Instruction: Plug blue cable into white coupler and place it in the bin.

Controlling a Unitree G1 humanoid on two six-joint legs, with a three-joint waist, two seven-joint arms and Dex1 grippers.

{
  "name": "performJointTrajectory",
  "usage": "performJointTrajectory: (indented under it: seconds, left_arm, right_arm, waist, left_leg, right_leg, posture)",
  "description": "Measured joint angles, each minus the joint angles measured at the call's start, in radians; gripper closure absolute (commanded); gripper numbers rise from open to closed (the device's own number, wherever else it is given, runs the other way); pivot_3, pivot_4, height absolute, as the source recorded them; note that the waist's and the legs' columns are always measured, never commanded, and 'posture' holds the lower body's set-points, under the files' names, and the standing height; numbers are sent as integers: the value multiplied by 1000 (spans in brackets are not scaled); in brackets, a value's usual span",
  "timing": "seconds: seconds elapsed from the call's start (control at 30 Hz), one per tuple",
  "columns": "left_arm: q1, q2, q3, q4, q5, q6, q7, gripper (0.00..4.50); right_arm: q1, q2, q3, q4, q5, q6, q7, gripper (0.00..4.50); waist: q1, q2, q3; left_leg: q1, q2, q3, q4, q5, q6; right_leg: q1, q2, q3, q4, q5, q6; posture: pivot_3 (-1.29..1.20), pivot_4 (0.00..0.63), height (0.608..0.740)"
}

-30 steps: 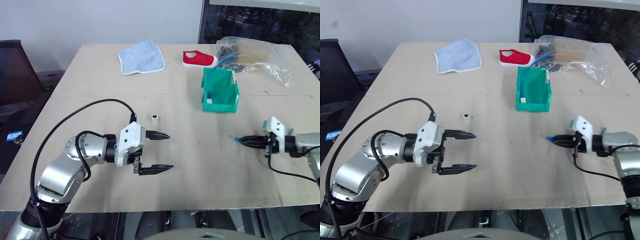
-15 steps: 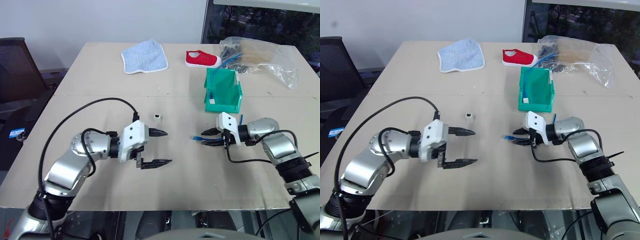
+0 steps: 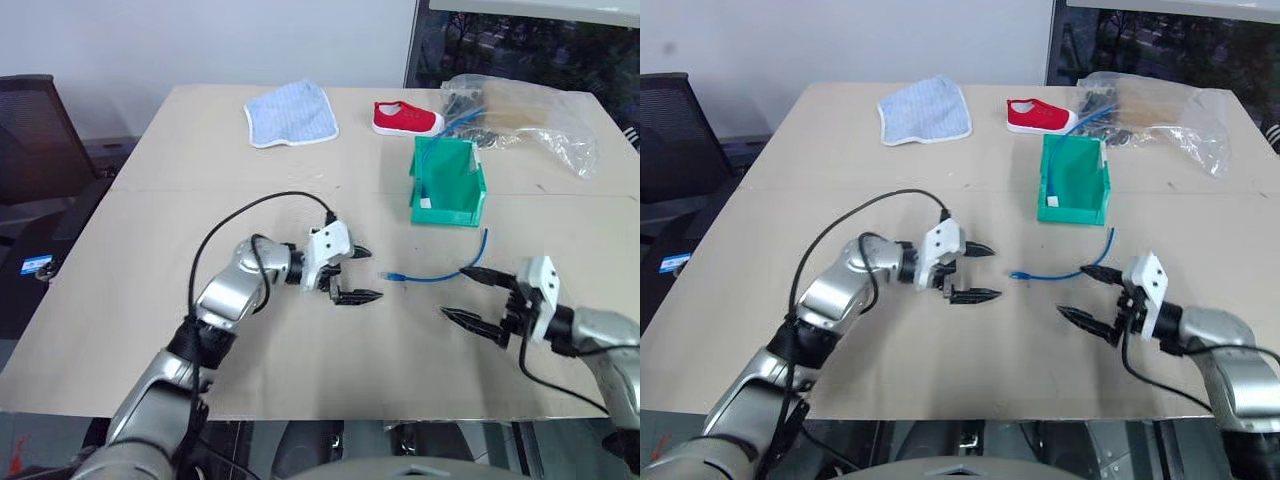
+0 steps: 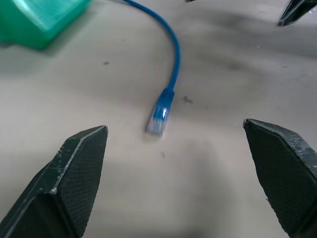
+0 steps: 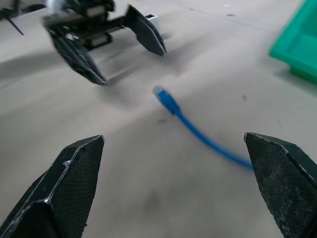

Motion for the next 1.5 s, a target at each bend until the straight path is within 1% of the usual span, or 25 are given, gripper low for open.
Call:
performJointTrajectory:
  seconds: [0.1, 0.2, 0.27, 0.33, 0.4, 0.43, 0.47, 0.5, 0.53, 0.67, 0.7, 0.77, 0.83, 0.93, 1.03, 1.17, 1.27, 1.3, 1.33, 1.37, 1.47, 1.5]
  left_arm:
    - [-52, -36, -42, 106, 52, -77, -44, 0]
    - [-88, -60, -62, 177, 85, -128, -73, 778]
    - [-109, -71, -68, 213, 102, -154, -88, 1599]
    - [-123, -79, -69, 251, 118, -185, -91, 2196]
    - [-144, -95, -68, 290, 136, -212, -90, 3060]
    - [-151, -100, -67, 306, 145, -226, -96, 3540]
    - [-154, -102, -66, 313, 148, -235, -103, 4115]
    - [-154, -103, -65, 316, 150, -240, -106, 4384]
    - [-155, -106, -63, 320, 151, -249, -110, 4465]
    - [-155, -116, -55, 326, 151, -250, -114, 4465]
    - [-148, -135, -38, 321, 132, -217, -115, 4465]
    - [-123, -179, 11, 292, 59, -100, -112, 4465]
    - [-108, -209, 42, 231, -19, 24, -112, 4465]
    - [-100, -227, 121, 104, -164, 246, -96, 4465]
    - [-97, -228, 173, 5, -275, 421, -79, 4465]
    - [-90, -229, 196, -55, -370, 561, -61, 4465]
    - [-89, -221, 209, -75, -401, 603, -53, 4465]
    - [-88, -217, 209, -78, -409, 612, -49, 4500]
    - [-87, -217, 209, -79, -411, 615, -46, 4500]
    - [-87, -216, 209, -79, -416, 621, -44, 4500]
    - [-88, -216, 209, -79, -419, 623, -40, 4500]
    - [-88, -215, 209, -79, -419, 623, -39, 4500]
  right_arm:
    - [42, 12, -4, -42, 3, -10, -34, 22]
    - [57, 25, -1, -56, 3, -20, -65, 0]
    - [61, 26, -2, -57, 2, -23, -84, 0]
    - [66, 30, -1, -60, 2, -28, -96, 0]
    - [74, 30, 1, -66, 2, -31, -108, 0]
    - [80, 31, 2, -76, 2, -36, -114, 0]
    - [85, 31, 2, -80, 3, -37, -118, 0]
    - [90, 31, 2, -82, 4, -37, -120, 0]
    - [100, 30, 2, -84, 10, -34, -122, 0]
    - [134, 35, 3, -111, 70, 20, -131, 0]
    - [142, 57, -1, -132, 123, 60, -160, 0]
    - [146, 110, -1, -165, 246, 150, -223, 0]
    - [150, 109, -3, -176, 321, 203, -241, 0]
    - [148, 119, -11, -186, 431, 265, -280, 0]
    - [100, 148, -22, -186, 512, 295, -339, 0]
    - [7, 179, -30, -188, 609, 313, -407, 0]
    - [-26, 188, -30, -188, 666, 328, -439, 0]
    - [-35, 187, -30, -188, 688, 334, -454, 410]
    - [-39, 187, -30, -188, 696, 336, -457, 542]
    - [-46, 186, -29, -188, 711, 344, -463, 866]
    - [-57, 180, -29, -189, 749, 355, -477, 2227]
    - [-57, 177, -29, -189, 760, 357, -479, 2473]
  waist:
    - [0, 0, 0]
    - [2, 0, 0]
    - [2, 0, 0]
    - [3, 0, 0]
    - [4, -1, 0]
    - [4, -1, 0]
    - [3, -1, 0]
    - [3, -1, 0]
    - [4, -1, 0]
    - [4, -1, 0]
    - [4, -1, 0]
    - [3, -1, 0]
    - [3, -2, 0]
    - [2, -2, 0]
    - [-1, -2, 0]
    - [1, -2, 0]
    - [4, -2, 0]
    - [3, -2, 0]
    - [3, -2, 0]
    - [3, -2, 0]
    - [3, -2, 0]
    - [2, -2, 0]
  left_leg:
    - [0, 0, -1, 0, -2, 4]
    - [0, 0, -1, 0, -2, 4]
    - [0, 0, -1, 0, -2, 4]
    - [0, 0, -1, 0, -2, 4]
    - [-1, 0, -2, 0, -2, 4]
    - [-1, 0, -2, 0, -2, 4]
    - [-1, 0, -2, 0, -2, 4]
    - [-1, 0, -2, 0, -2, 4]
    - [-1, 1, -2, 0, -2, 4]
    - [-1, 1, -2, 0, -2, 4]
    - [-1, 1, -2, 0, -2, 4]
    - [-1, 1, -3, 1, -2, 4]
    - [-2, 1, -3, 1, -3, 4]
    - [-1, 1, -4, 1, -3, 5]
    - [0, 1, -3, 1, -3, 4]
    - [0, 1, -4, 1, -3, 4]
    - [-1, 0, -4, 1, -2, 4]
    - [-1, 0, -4, 1, -2, 4]
    - [-1, 0, -4, 1, -2, 4]
    - [-1, 0, -4, 1, -2, 4]
    - [-1, 0, -4, 1, -3, 4]
    - [-1, 0, -4, 1, -3, 4]
  right_leg:
    - [0, 1, 0, 0, 0, 0]
    - [0, 1, -1, 0, 0, 0]
    - [0, 1, 0, 0, 0, 0]
    - [0, 1, 0, 0, 0, 0]
    - [0, 1, -1, 0, 0, 0]
    - [0, 1, -1, 0, 0, 0]
    - [0, 1, -1, 0, 0, 0]
    - [0, 1, -1, 0, 0, 0]
    - [0, 1, -1, 0, 0, 0]
    - [0, 0, -1, 0, 0, 0]
    - [0, 0, -1, 0, 0, 0]
    - [0, 0, -1, 0, 0, 0]
    - [0, -1, -2, 0, 0, 0]
    - [0, -1, -1, 0, 0, 0]
    - [0, 0, -1, 1, 0, 0]
    - [0, 0, -1, 2, 0, 0]
    - [0, 0, -1, 2, 0, 0]
    - [0, 0, -1, 1, 0, 0]
    - [0, 0, -1, 1, 0, 0]
    - [0, 0, -1, 1, 0, 0]
    - [0, 0, -1, 1, 0, 0]
    - [0, 0, -1, 1, 0, 0]
  posture:
    - [0, 150, 740]
    - [0, 150, 740]
    - [0, 150, 740]
    - [0, 150, 740]
    - [0, 150, 740]
    - [0, 150, 740]
    - [0, 150, 740]
    - [0, 150, 740]
    - [0, 150, 740]
    - [0, 150, 740]
    - [0, 150, 740]
    - [0, 150, 740]
    - [0, 150, 740]
    - [0, 150, 740]
    - [0, 150, 740]
    - [0, 150, 740]
    - [0, 150, 740]
    - [0, 150, 740]
    - [0, 150, 740]
    - [0, 150, 740]
    - [0, 150, 740]
    - [0, 150, 740]
